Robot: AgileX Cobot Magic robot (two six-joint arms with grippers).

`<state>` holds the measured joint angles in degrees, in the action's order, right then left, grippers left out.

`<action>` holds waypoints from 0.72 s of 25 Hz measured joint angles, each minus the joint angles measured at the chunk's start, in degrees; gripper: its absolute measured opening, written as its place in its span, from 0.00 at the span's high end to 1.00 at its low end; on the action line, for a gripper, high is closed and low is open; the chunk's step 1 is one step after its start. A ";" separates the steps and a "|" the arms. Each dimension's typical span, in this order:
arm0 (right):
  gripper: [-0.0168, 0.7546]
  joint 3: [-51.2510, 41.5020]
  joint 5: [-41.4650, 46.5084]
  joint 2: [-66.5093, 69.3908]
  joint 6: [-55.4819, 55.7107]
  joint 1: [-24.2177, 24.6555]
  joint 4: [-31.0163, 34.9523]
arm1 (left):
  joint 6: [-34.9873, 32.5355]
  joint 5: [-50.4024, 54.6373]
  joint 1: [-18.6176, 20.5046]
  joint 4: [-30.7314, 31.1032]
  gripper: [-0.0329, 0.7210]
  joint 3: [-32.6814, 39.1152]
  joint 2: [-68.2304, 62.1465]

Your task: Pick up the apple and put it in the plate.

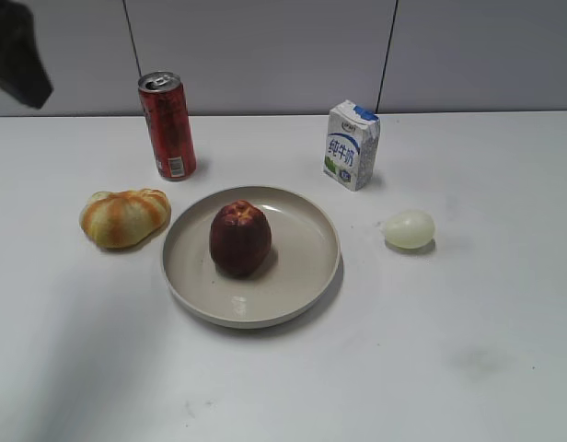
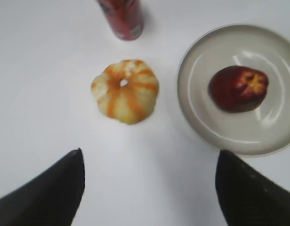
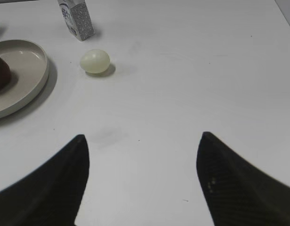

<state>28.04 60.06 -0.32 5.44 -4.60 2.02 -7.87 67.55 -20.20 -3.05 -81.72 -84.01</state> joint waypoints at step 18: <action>0.24 0.00 0.00 0.00 0.00 0.00 0.00 | 0.31 -4.12 9.31 -2.40 0.14 47.64 56.34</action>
<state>28.04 60.06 -0.32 5.44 -4.60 2.02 -7.55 63.43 -10.89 -5.45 -34.08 -27.66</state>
